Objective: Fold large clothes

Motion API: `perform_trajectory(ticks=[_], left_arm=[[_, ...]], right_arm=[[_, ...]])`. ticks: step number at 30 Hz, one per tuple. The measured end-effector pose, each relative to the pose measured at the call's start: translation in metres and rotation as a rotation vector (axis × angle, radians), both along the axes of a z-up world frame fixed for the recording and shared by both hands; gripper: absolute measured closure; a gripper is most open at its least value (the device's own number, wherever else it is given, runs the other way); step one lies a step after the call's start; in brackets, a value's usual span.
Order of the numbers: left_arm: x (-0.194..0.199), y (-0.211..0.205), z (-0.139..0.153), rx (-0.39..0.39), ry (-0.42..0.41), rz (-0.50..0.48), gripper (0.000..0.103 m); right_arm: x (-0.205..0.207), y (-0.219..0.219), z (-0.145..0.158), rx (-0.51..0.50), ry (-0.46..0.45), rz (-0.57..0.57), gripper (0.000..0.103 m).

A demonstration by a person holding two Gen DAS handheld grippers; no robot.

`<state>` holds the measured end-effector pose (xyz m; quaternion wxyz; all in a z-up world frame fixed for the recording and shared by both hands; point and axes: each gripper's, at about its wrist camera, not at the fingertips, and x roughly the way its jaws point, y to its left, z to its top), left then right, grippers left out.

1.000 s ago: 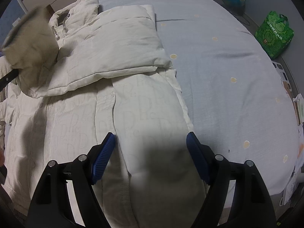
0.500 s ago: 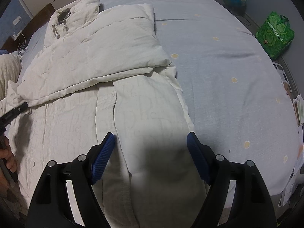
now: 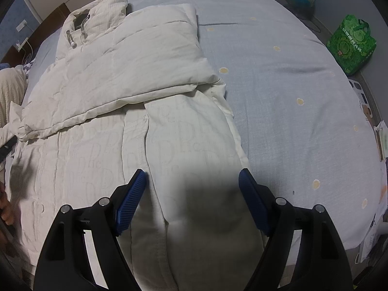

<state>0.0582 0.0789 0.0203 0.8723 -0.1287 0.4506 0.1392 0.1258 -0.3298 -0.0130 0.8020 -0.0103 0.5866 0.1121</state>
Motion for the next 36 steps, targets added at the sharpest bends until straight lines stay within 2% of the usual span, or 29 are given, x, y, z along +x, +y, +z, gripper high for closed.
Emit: perform_trajectory(ticks=[2, 8, 15, 19, 25, 30, 33, 36], left_arm=[[-0.003, 0.013, 0.011, 0.014, -0.018, 0.021, 0.009], [-0.021, 0.081, 0.029, 0.007, -0.039, 0.159, 0.008], [-0.063, 0.163, 0.016, -0.035, -0.013, 0.339, 0.008], [-0.090, 0.204, 0.000, -0.088, -0.004, 0.436, 0.008], [-0.127, 0.256, -0.024, -0.203, -0.037, 0.567, 0.008], [-0.147, 0.289, -0.040, -0.323, -0.110, 0.633, 0.017], [-0.153, 0.309, -0.051, -0.405, -0.150, 0.666, 0.026], [-0.148, 0.321, -0.058, -0.447, -0.169, 0.655, 0.031]], right_arm=[[0.000, 0.000, 0.000, -0.002, 0.000, 0.001, 0.028], [0.001, 0.000, 0.000, 0.001, -0.002, 0.002, 0.028], [0.001, -0.002, 0.002, 0.008, -0.012, 0.000, 0.028], [0.000, -0.002, 0.003, 0.007, -0.016, 0.000, 0.028], [0.001, 0.001, 0.003, -0.009, -0.015, 0.006, 0.028], [0.001, 0.004, 0.003, -0.021, -0.015, 0.009, 0.028], [0.002, 0.005, 0.002, -0.024, -0.014, 0.012, 0.028], [0.004, 0.006, 0.001, -0.029, -0.011, 0.016, 0.028]])
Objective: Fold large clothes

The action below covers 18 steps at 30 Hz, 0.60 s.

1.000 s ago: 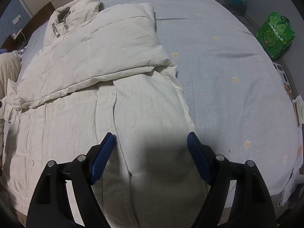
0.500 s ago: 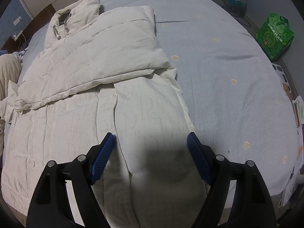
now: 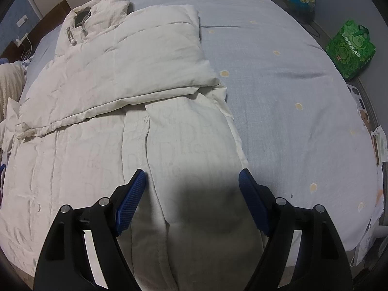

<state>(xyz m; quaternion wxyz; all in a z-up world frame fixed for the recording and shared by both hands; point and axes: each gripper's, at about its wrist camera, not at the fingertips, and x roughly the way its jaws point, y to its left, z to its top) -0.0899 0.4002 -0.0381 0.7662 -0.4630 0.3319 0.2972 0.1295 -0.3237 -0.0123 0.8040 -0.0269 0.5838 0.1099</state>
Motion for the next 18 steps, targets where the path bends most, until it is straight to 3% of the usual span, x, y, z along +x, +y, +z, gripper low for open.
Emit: perform_trajectory(ticks=[2, 11, 12, 14, 16, 18], left_arm=[[0.008, 0.002, -0.004, -0.016, -0.006, -0.017, 0.037], [0.029, 0.020, -0.012, -0.014, -0.032, 0.019, 0.039], [0.031, 0.021, -0.011, -0.001, -0.020, 0.016, 0.044], [0.036, 0.023, -0.011, 0.034, 0.050, 0.005, 0.082], [0.035, 0.025, -0.009, 0.020, 0.027, -0.011, 0.095], [0.033, 0.021, -0.002, 0.046, 0.024, -0.016, 0.097]], right_arm=[[0.000, 0.001, -0.001, -0.007, 0.003, 0.001, 0.028], [0.002, 0.008, -0.005, -0.039, 0.014, 0.012, 0.028], [0.003, 0.008, -0.005, -0.039, 0.015, 0.011, 0.028], [0.004, 0.009, -0.005, -0.040, 0.017, 0.009, 0.028], [0.005, 0.011, -0.006, -0.043, 0.018, 0.007, 0.028], [0.006, 0.012, -0.006, -0.044, 0.019, 0.009, 0.028]])
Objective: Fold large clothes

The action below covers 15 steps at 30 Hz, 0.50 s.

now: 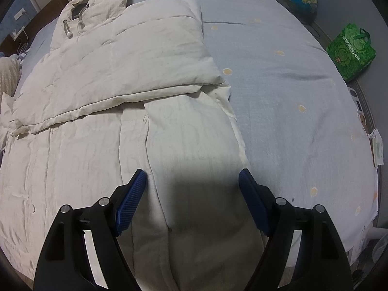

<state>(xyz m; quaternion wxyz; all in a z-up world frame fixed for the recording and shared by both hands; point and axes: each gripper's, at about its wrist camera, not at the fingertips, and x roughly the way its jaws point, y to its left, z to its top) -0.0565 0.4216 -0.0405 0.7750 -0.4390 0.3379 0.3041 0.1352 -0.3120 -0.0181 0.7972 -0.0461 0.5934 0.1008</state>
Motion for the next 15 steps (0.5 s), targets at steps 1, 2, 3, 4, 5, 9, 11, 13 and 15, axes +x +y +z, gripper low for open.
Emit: perform_trajectory(ticks=[1, 2, 3, 4, 5, 9, 11, 13, 15], left_arm=[[-0.001, -0.004, 0.006, 0.023, -0.006, -0.006, 0.098], [-0.002, -0.006, 0.009, 0.029, -0.015, -0.007, 0.098], [-0.005, -0.009, 0.014, 0.033, -0.040, -0.006, 0.098], [-0.008, -0.010, 0.017, 0.033, -0.060, -0.005, 0.098], [-0.011, -0.012, 0.022, 0.034, -0.088, -0.004, 0.098], [-0.025, -0.023, 0.052, 0.046, -0.222, -0.022, 0.098], [-0.027, -0.026, 0.070, 0.057, -0.265, -0.025, 0.099], [-0.032, -0.034, 0.089, 0.080, -0.300, -0.038, 0.099], [-0.032, -0.048, 0.112, 0.124, -0.313, -0.066, 0.099]], right_arm=[[0.000, 0.000, 0.000, 0.002, 0.001, -0.001, 0.028], [0.001, 0.000, 0.000, 0.006, 0.002, -0.002, 0.028], [0.001, 0.000, -0.001, 0.011, 0.003, -0.004, 0.028], [0.001, -0.001, -0.001, 0.016, 0.003, -0.005, 0.028], [0.001, -0.001, -0.001, 0.019, 0.003, -0.006, 0.028], [0.001, -0.003, -0.001, 0.034, -0.001, -0.008, 0.028], [0.001, -0.005, 0.000, 0.049, -0.004, -0.012, 0.028], [0.001, -0.008, 0.000, 0.065, -0.006, -0.017, 0.028], [0.001, -0.010, 0.001, 0.083, -0.010, -0.022, 0.028]])
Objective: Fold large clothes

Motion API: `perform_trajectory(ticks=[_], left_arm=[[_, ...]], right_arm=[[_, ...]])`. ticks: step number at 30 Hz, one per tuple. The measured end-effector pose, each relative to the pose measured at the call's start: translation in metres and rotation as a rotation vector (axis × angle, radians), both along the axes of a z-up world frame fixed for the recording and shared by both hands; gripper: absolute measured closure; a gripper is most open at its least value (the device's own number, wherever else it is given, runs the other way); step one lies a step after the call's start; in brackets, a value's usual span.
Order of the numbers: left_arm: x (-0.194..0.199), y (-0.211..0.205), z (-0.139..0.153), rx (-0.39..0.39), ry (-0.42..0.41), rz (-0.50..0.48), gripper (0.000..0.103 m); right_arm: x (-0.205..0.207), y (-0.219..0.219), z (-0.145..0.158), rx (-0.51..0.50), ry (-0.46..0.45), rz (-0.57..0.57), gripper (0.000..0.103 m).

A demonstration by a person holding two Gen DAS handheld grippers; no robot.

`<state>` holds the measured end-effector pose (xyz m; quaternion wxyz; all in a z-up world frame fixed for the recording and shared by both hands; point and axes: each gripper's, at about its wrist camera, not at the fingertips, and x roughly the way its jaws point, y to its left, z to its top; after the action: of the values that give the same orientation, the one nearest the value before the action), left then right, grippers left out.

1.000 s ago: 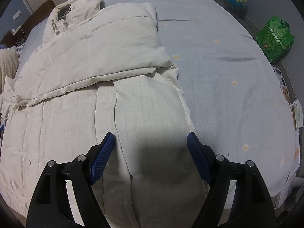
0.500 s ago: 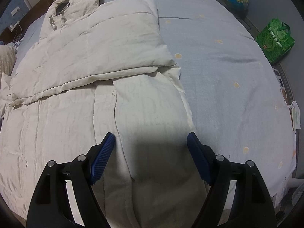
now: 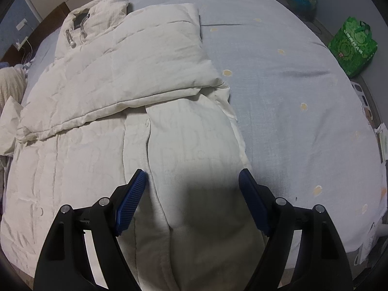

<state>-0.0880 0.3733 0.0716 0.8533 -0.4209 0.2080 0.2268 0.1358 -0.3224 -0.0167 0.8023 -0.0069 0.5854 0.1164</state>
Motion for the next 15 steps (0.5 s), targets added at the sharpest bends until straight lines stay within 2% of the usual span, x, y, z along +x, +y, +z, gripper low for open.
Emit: perform_trajectory(ticks=[4, 9, 15], left_arm=[[0.011, -0.035, 0.037, 0.060, -0.036, -0.048, 0.099], [0.040, -0.099, 0.074, 0.137, -0.068, -0.148, 0.099], [0.081, -0.179, 0.091, 0.223, -0.042, -0.291, 0.099]], right_arm=[[-0.001, -0.006, 0.002, 0.039, -0.005, -0.010, 0.028], [-0.004, -0.016, 0.004, 0.094, -0.007, -0.030, 0.028], [-0.006, -0.021, 0.007, 0.124, -0.015, -0.043, 0.028]])
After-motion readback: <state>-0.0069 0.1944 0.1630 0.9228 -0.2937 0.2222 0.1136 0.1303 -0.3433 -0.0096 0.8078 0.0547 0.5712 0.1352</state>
